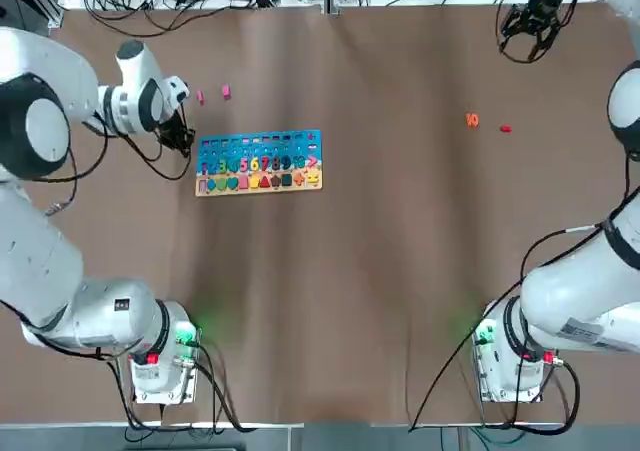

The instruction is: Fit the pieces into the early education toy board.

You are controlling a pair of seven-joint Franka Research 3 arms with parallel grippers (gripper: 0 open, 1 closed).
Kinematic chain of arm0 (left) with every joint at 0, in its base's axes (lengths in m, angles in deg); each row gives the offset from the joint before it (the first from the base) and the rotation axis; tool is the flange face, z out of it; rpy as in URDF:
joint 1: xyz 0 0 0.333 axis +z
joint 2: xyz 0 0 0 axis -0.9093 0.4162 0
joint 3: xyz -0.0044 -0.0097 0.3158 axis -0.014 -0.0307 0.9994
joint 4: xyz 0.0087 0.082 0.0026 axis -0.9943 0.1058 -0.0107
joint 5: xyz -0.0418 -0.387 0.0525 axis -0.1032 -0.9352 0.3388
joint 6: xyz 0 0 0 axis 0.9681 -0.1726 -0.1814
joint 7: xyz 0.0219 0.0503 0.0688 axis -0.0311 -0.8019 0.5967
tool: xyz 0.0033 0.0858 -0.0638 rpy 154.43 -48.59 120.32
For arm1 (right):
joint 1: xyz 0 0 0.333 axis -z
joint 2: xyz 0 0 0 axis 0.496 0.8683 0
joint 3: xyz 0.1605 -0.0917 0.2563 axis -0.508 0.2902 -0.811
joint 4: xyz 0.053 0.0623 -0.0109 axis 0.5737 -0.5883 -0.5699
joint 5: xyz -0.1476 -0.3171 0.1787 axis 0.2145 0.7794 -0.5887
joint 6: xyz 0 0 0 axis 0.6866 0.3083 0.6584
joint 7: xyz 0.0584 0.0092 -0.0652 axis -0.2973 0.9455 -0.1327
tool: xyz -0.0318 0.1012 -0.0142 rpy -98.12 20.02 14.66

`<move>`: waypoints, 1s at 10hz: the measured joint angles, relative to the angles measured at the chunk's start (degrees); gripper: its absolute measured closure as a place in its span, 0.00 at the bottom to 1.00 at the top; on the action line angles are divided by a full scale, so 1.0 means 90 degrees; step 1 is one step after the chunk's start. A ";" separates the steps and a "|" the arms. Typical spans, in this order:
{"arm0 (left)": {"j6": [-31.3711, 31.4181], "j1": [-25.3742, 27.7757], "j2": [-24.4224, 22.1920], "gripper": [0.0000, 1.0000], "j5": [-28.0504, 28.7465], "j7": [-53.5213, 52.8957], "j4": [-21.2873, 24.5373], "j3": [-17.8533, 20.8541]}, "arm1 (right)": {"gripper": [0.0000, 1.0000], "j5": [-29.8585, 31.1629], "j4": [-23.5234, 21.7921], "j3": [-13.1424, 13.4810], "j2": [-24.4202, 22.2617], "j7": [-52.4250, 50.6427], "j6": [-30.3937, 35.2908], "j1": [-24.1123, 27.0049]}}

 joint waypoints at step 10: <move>0.0156 -0.0032 0.0135 0.99 0.0010 0.0355 0.0084 -0.0408 | 0.01 0.0611 -0.2369 0.0004 0.0199 -0.0133 -0.3750 -0.0613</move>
